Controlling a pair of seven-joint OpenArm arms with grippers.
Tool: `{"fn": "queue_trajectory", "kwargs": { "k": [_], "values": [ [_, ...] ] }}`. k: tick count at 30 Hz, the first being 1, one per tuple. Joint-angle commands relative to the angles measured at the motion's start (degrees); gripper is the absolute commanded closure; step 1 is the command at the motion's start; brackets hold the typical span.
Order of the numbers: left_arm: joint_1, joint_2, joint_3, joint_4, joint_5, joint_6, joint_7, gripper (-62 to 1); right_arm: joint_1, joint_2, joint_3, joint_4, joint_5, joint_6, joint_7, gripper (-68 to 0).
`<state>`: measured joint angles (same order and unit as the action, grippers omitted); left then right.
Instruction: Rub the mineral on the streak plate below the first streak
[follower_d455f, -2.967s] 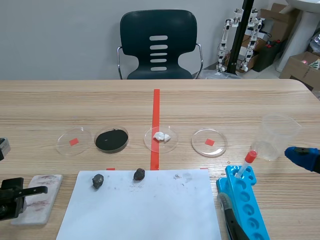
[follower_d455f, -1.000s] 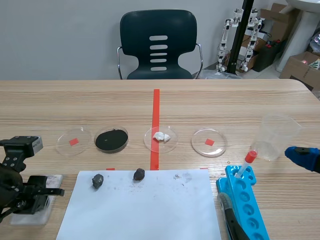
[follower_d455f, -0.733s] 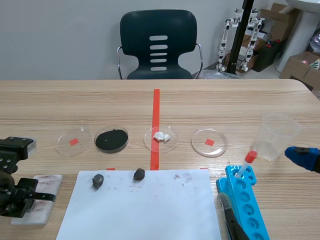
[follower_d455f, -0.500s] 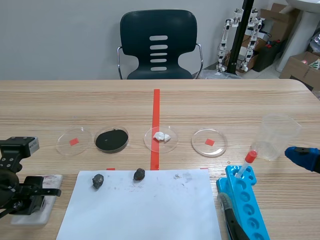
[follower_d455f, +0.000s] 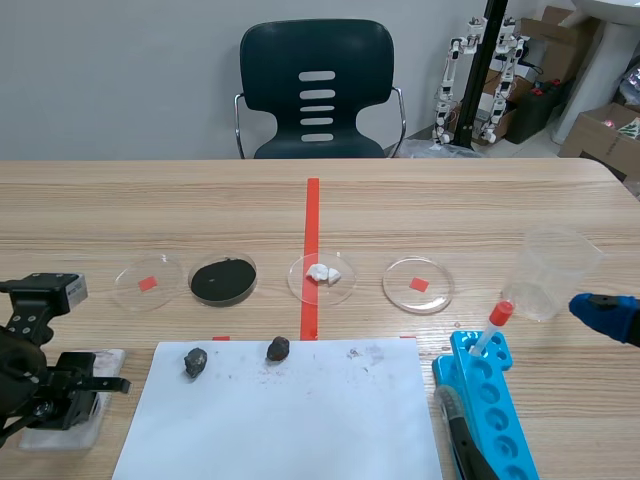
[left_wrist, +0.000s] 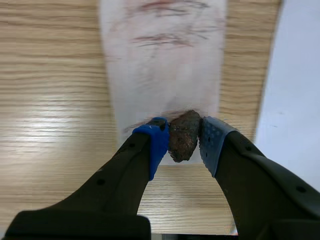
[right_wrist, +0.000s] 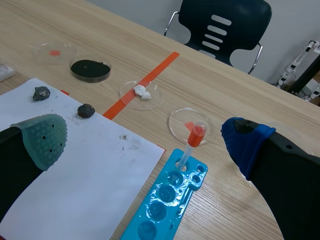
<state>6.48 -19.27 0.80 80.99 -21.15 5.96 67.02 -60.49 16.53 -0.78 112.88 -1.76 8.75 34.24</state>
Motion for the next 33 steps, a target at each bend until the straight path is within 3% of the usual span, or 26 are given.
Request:
{"fn": "queue_trajectory", "kwargs": {
  "k": [1, 5, 9, 16, 20, 23, 27, 33],
  "values": [
    [0.02, -0.63, -0.07, 0.39, 2.1, 0.33, 0.76, -7.4, 0.66, 0.13, 0.33, 1.11, 0.46, -0.17, 0.79, -65.5],
    [0.02, -0.61, -0.07, 0.39, 7.08, 0.33, 2.08, -7.4, 0.66, 0.13, 0.33, 1.11, 0.46, -0.17, 0.79, -65.5],
    [0.02, -0.59, -0.07, 0.39, 8.07, 0.33, 2.08, -7.4, 0.66, 0.13, 0.33, 1.11, 0.46, -0.17, 0.79, -65.5],
    [0.02, -0.59, -0.07, 0.39, -1.44, 0.2, 1.84, -7.4, 0.66, 0.13, 0.33, 1.11, 0.46, -0.17, 0.79, -65.5],
    [0.02, -0.59, -0.07, 0.39, -7.98, -2.16, 1.77, -7.4, 0.66, 0.13, 0.33, 1.11, 0.46, -0.17, 0.79, -65.5],
    [0.02, -0.59, -0.07, 0.39, -9.75, -2.75, 1.36, -7.4, 0.66, 0.13, 0.33, 1.11, 0.46, -0.17, 0.79, -65.5],
    [0.02, -0.63, -0.07, 0.39, -8.81, -2.73, 1.38, -7.4, 0.66, 0.13, 0.33, 1.11, 0.46, -0.17, 0.79, -65.5],
    [0.02, -0.63, -0.07, 0.39, 1.79, -0.52, 1.53, -7.4, 0.66, 0.13, 0.33, 1.11, 0.46, -0.17, 0.79, -65.5]
  ]
}}
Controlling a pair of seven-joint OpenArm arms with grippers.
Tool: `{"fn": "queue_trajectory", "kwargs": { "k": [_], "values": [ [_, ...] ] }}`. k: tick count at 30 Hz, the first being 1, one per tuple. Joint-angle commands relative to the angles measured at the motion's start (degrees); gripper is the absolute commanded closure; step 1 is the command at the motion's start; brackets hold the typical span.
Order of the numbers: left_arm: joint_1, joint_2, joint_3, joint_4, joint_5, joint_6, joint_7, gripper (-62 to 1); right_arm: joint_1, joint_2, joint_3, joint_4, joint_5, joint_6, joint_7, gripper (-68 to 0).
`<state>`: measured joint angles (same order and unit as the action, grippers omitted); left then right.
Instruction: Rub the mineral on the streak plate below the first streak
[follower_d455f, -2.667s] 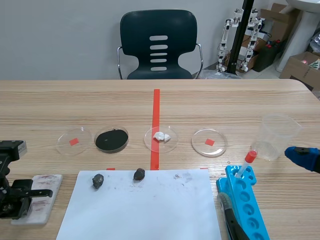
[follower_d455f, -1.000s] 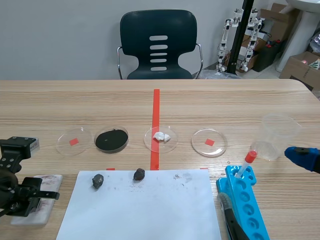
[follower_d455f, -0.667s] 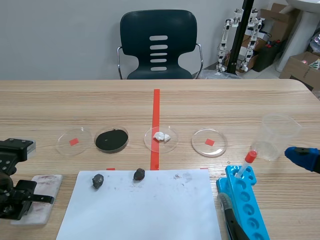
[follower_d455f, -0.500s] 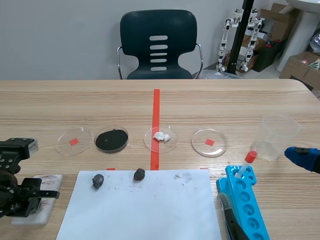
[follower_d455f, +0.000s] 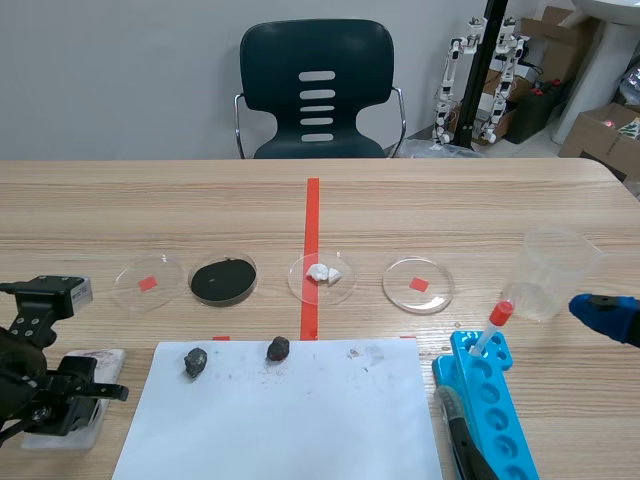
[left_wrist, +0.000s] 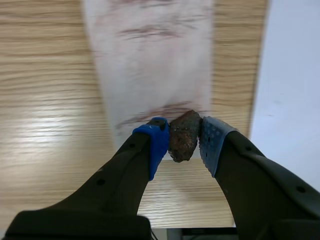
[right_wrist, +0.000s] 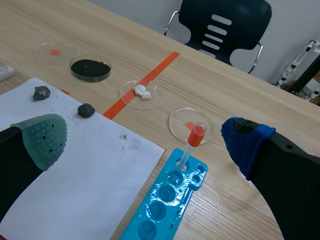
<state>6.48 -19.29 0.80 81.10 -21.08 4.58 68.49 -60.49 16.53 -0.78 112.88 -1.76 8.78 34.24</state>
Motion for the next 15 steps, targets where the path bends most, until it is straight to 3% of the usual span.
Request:
{"fn": "queue_trajectory", "kwargs": {
  "k": [1, 5, 8, 11, 15],
  "values": [
    [0.02, -0.61, -0.07, 0.28, 3.13, 1.55, 0.09, -7.4, 0.66, 0.13, 0.33, 1.11, 0.46, -0.2, 0.79, -65.5],
    [0.02, -0.61, -0.07, 0.28, 7.39, 1.92, 0.13, -7.4, 0.66, 0.13, 0.33, 1.11, 0.46, -0.2, 0.79, -65.5],
    [0.02, -0.61, -0.07, 0.28, 8.79, 1.92, 0.13, -7.4, 0.66, 0.13, 0.33, 1.11, 0.46, -0.2, 0.79, -65.5],
    [0.02, -0.57, -0.07, 0.28, 8.37, 1.92, 0.13, -7.4, 0.66, 0.13, 0.33, 1.11, 0.46, -0.2, 0.79, -65.5],
    [0.04, -0.57, -0.07, 0.28, 3.48, 1.33, 0.13, -7.4, 0.66, 0.13, 0.33, 1.11, 0.46, -0.2, 0.79, -65.5]
  ]
}}
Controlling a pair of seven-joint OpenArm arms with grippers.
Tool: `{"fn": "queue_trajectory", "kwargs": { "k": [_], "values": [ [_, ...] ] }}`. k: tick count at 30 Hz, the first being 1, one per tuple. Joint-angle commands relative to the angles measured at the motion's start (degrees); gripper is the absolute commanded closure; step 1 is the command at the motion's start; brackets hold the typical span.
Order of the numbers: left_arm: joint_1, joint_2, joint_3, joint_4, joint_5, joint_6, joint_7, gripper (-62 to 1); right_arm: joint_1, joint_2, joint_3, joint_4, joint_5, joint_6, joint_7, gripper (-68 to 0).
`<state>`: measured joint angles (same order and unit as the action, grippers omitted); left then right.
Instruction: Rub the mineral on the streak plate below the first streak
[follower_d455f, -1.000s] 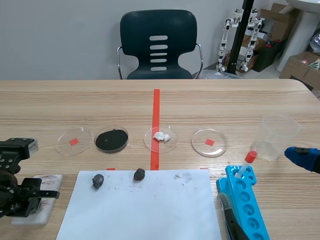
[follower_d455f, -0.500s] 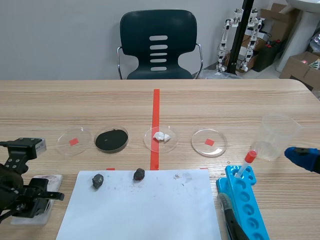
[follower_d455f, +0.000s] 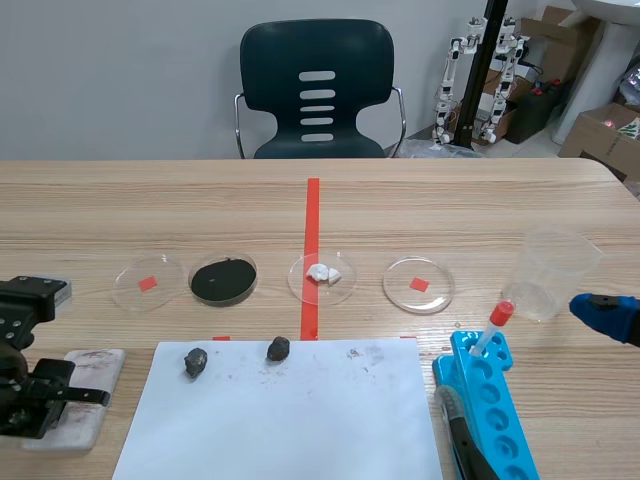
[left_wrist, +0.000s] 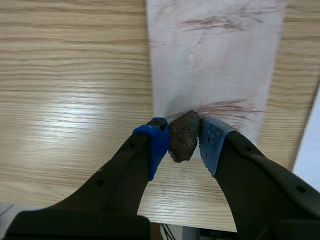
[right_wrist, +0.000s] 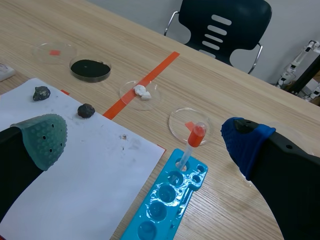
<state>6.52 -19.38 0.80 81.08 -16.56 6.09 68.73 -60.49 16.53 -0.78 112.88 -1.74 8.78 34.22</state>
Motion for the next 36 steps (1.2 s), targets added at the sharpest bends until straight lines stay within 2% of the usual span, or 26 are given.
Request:
{"fn": "queue_trajectory", "kwargs": {
  "k": [1, 8, 12, 19, 21, 25, 27, 30, 32, 33, 36],
  "values": [
    [0.0, -0.5, -0.07, 0.31, -2.56, -0.59, -0.11, -7.4, 0.66, 0.13, 0.33, 1.11, 0.44, -0.2, 0.81, -65.5],
    [0.0, -0.5, -0.07, 0.31, -12.61, -2.97, -0.33, -7.4, 0.66, 0.13, 0.33, 1.11, 0.44, -0.2, 0.81, -65.5],
    [0.13, -0.52, -0.07, 0.42, -13.92, -2.93, -2.4, -7.4, 0.66, 0.13, 0.33, 1.11, 0.44, -0.2, 0.81, -65.5],
    [5.29, -0.81, -0.15, 6.95, -11.72, -2.84, -20.87, -7.4, 0.66, 0.13, 0.33, 1.11, 0.42, -0.2, 0.83, -65.5],
    [7.78, -0.81, -0.15, 9.92, -10.84, -2.86, -23.8, -7.4, 0.66, 0.13, 0.33, 1.11, 0.42, -0.2, 0.81, -65.5],
    [12.96, -0.81, -0.17, 15.52, -5.9, -2.86, -30.64, -7.4, 0.66, 0.13, 0.33, 1.11, 0.42, -0.2, 0.81, -65.5],
    [15.67, -0.81, -0.17, 17.88, -5.86, -2.86, -33.59, -7.4, 0.66, 0.13, 0.33, 1.11, 0.42, -0.2, 0.81, -65.5],
    [19.71, -0.81, -0.28, 21.09, -3.37, -2.86, -38.38, -7.4, 0.66, 0.13, 0.33, 1.11, 0.42, -0.2, 0.81, -65.5],
    [22.43, -0.79, -0.55, 23.3, -3.1, -3.04, -41.7, -7.4, 0.66, 0.13, 0.33, 1.11, 0.42, -0.2, 0.81, -65.5],
    [23.78, -0.79, -0.72, 24.28, -3.1, -3.41, -43.41, -7.4, 0.66, 0.13, 0.33, 1.11, 0.44, -0.2, 0.81, -65.5],
    [27.76, -0.5, -1.49, 26.82, -2.23, -7.21, -49.81, -7.4, 0.66, 0.13, 0.33, 1.11, 0.42, -0.2, 0.81, -65.5]
  ]
}}
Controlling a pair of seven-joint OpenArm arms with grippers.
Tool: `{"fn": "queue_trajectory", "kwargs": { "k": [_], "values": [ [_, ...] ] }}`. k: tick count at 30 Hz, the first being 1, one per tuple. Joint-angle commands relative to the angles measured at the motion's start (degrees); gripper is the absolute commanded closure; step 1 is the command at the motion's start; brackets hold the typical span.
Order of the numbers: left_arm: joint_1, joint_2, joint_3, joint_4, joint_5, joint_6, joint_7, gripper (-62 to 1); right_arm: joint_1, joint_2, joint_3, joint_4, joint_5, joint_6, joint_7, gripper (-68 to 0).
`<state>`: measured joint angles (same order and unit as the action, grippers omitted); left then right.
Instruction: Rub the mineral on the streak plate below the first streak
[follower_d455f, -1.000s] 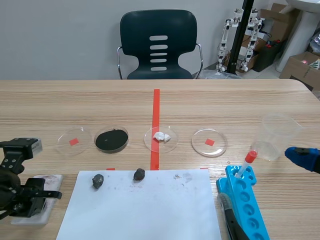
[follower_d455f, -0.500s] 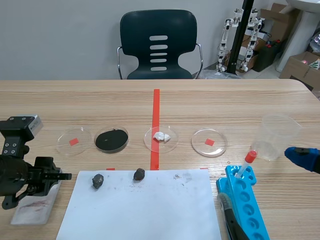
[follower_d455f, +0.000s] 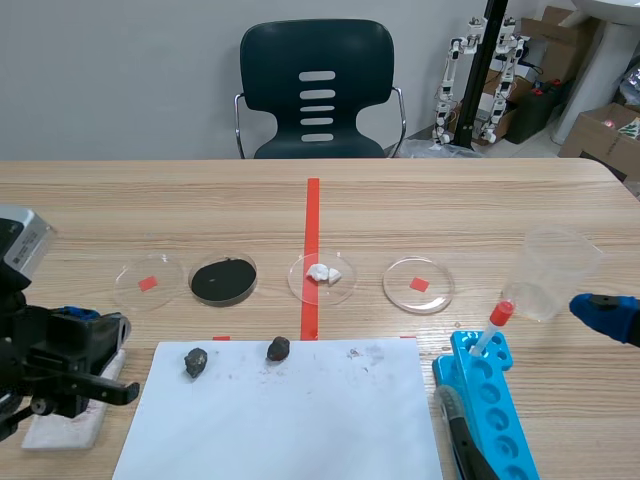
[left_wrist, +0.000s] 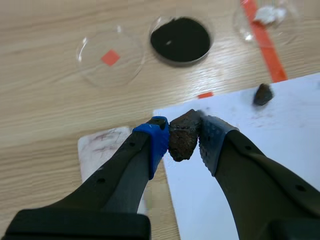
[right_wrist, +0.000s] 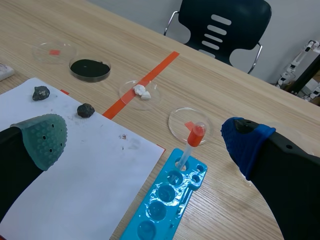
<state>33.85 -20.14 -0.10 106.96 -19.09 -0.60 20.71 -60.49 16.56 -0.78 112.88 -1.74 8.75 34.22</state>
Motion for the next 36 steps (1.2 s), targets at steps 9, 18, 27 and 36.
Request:
{"fn": "queue_trajectory", "kwargs": {
  "k": [9, 18, 27, 36],
  "values": [
    [8.28, 1.09, -1.33, 5.44, 4.76, -10.8, -17.18, -7.4, 0.66, 0.11, 0.33, 1.11, 0.42, -0.17, 0.81, -65.5],
    [12.44, 4.26, -2.78, 5.57, 6.82, -14.25, -23.87, -7.4, 0.66, 0.11, 0.33, 1.11, 0.42, -0.17, 0.81, -65.5],
    [14.27, 4.24, -2.93, 5.62, 11.32, -15.67, -27.12, -7.4, 0.66, 0.11, 0.33, 1.11, 0.42, -0.17, 0.81, -65.5],
    [15.04, 4.22, -2.93, 5.62, 16.46, -15.67, -29.94, -7.4, 0.66, 0.11, 0.33, 1.11, 0.42, -0.17, 0.81, -65.5]
  ]
}}
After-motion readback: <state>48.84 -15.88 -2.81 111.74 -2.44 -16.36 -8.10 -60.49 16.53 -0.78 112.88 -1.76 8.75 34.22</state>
